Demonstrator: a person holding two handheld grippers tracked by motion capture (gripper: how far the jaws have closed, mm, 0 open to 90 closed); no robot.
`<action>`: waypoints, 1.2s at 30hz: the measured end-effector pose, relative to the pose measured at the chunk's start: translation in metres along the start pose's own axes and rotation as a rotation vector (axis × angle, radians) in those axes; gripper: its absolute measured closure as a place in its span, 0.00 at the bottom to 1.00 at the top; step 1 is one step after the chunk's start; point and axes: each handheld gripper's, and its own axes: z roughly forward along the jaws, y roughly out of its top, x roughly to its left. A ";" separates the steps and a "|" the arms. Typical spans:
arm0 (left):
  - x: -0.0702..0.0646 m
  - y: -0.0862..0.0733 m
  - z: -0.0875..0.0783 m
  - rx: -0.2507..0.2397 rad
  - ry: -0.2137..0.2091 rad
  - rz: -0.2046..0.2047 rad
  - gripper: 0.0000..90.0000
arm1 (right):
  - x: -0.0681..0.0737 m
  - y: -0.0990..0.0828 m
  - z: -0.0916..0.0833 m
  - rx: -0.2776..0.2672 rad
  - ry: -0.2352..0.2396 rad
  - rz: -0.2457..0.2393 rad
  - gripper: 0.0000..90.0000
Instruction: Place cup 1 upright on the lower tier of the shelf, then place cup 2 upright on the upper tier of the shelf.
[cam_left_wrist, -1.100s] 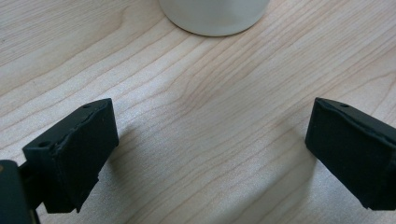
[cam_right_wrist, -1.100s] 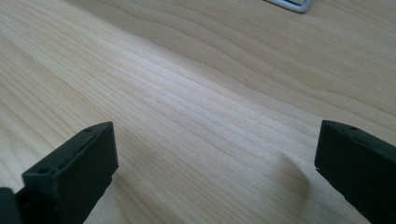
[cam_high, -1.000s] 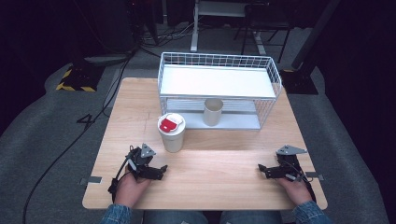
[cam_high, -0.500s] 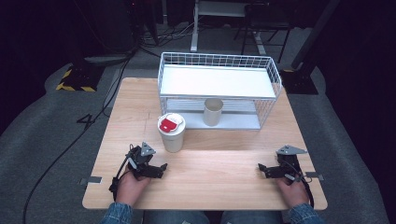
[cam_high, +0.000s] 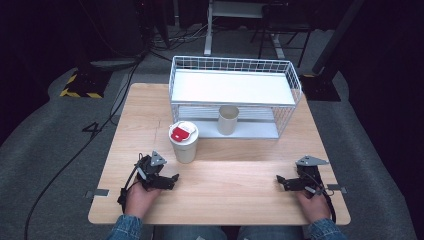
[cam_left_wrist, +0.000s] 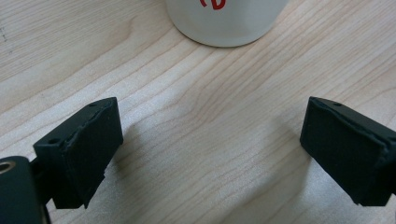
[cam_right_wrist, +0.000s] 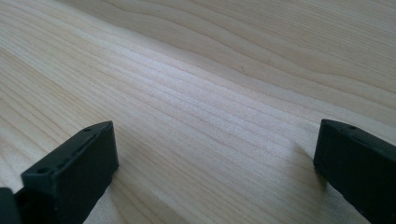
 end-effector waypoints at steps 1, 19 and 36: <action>0.000 0.001 0.000 0.002 -0.002 -0.003 0.07 | 0.000 0.000 0.000 0.000 0.002 0.000 0.00; 0.007 0.009 -0.008 -0.118 -0.098 -0.079 0.02 | 0.000 0.000 0.000 0.000 0.001 0.000 0.00; 0.010 0.027 -0.020 -0.333 -0.155 -0.098 0.00 | 0.000 0.000 0.000 0.000 0.000 0.000 0.00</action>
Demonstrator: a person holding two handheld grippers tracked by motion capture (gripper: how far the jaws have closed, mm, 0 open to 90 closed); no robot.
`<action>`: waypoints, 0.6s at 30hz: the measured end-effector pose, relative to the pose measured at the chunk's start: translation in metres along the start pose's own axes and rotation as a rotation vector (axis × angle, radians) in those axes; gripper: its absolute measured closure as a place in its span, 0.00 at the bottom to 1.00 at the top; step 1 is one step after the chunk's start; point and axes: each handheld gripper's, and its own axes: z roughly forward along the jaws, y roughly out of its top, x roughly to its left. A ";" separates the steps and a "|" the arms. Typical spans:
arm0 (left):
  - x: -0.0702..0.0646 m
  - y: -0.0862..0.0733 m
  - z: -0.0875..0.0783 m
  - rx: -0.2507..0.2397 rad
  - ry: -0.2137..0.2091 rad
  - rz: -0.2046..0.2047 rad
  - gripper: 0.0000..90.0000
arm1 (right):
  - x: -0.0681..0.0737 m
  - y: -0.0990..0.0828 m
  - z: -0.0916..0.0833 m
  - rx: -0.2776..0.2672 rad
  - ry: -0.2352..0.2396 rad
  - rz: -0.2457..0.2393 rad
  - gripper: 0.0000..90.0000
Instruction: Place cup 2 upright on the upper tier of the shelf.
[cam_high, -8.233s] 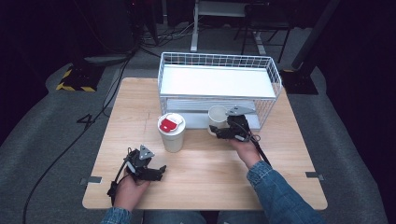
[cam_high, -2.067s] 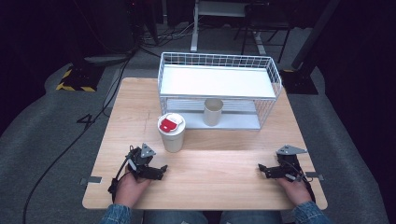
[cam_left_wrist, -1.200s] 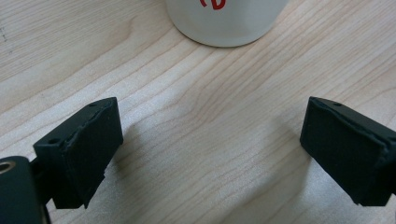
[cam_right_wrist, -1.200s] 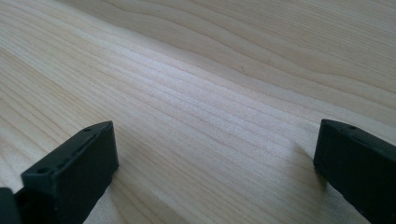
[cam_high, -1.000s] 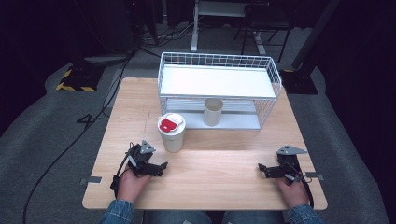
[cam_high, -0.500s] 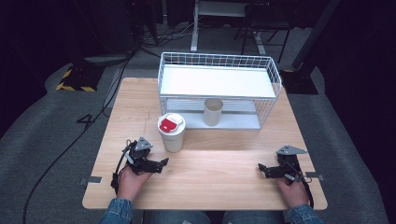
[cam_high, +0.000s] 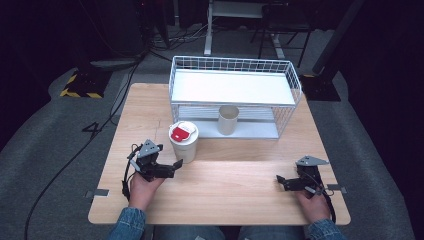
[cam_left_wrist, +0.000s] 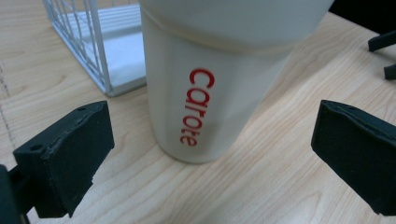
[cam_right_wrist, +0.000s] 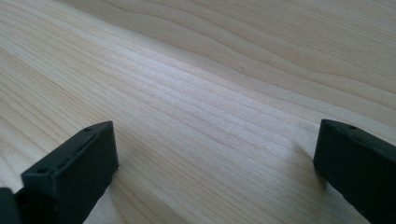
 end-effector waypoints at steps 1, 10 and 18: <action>0.000 0.001 0.002 -0.006 -0.006 -0.005 0.00 | 0.000 0.000 0.000 0.000 0.000 0.000 0.00; 0.000 0.009 0.014 -0.056 -0.043 0.012 0.00 | 0.000 0.000 0.000 0.000 0.002 0.000 0.00; 0.001 0.013 0.032 -0.025 -0.016 0.047 0.00 | 0.000 0.000 0.000 -0.001 -0.003 0.001 0.00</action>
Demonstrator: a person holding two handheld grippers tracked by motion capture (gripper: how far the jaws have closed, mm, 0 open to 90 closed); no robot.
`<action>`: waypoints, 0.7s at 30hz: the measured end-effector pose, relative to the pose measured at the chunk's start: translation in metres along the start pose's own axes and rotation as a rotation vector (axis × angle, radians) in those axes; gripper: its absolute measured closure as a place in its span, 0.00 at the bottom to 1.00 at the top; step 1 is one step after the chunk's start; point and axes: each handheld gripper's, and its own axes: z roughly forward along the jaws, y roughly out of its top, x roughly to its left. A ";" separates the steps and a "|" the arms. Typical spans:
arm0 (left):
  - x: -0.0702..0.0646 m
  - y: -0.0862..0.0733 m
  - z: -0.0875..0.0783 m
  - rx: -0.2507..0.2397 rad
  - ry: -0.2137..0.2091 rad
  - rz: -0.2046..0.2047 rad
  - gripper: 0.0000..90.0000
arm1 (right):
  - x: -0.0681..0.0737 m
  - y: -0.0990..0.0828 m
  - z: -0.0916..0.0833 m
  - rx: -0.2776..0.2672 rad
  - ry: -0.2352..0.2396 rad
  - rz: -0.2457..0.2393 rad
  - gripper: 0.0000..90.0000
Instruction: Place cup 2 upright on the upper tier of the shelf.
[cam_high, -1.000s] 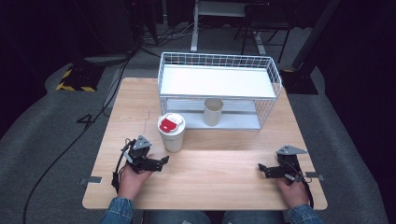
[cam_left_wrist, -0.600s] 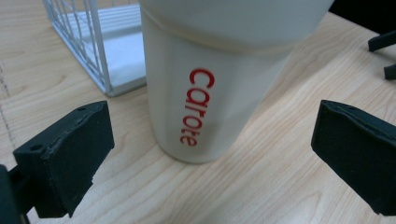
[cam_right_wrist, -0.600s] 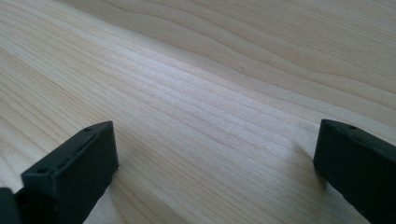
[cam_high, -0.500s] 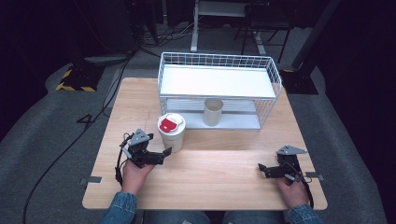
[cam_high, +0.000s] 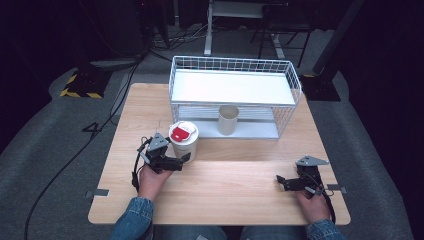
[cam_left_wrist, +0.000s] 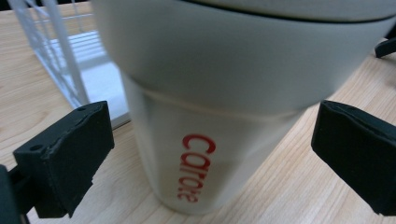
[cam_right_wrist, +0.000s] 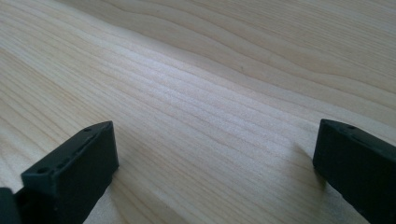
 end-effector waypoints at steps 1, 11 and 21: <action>0.001 0.000 0.003 -0.007 -0.007 -0.016 0.00 | 0.000 0.000 0.000 0.000 -0.001 0.000 0.00; 0.009 0.002 0.012 -0.052 -0.044 -0.059 0.00 | 0.000 0.000 0.000 0.000 -0.001 0.000 0.00; 0.012 0.000 0.022 -0.072 -0.092 -0.046 0.06 | 0.000 0.000 0.000 0.000 -0.001 0.000 0.00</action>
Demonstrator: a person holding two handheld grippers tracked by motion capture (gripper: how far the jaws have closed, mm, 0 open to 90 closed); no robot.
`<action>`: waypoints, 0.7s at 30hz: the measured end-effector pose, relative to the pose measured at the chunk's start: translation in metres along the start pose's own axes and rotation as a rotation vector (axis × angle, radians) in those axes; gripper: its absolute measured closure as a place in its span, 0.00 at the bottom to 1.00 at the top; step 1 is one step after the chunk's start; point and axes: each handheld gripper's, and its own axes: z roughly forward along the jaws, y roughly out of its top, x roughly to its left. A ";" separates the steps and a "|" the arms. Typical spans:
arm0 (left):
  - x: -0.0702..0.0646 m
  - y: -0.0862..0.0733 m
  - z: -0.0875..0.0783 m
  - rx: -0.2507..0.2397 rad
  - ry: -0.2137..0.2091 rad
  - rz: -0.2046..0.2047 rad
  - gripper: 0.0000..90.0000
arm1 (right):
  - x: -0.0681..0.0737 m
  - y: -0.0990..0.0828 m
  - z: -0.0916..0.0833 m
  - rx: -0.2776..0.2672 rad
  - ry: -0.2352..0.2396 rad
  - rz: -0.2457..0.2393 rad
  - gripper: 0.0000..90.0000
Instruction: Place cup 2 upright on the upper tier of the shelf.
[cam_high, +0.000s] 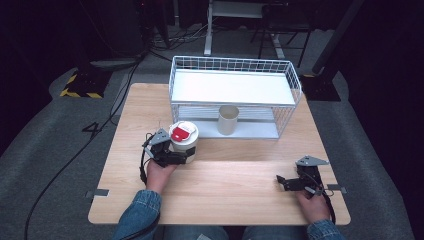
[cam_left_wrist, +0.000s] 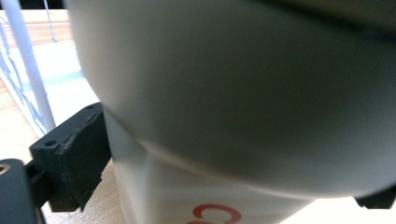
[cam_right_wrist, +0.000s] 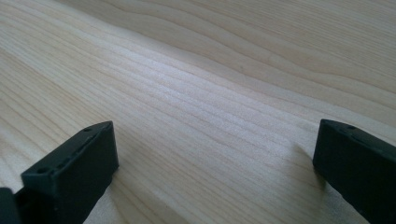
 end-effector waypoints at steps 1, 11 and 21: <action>0.000 0.000 0.000 0.001 0.003 0.008 0.07 | 0.000 0.000 0.000 0.000 -0.001 0.001 0.00; -0.002 -0.004 0.000 -0.026 0.018 0.050 0.11 | 0.000 0.000 0.000 0.000 -0.002 0.001 0.00; -0.003 -0.005 0.000 -0.027 0.031 0.071 0.12 | 0.000 0.000 0.000 0.000 -0.003 0.002 0.00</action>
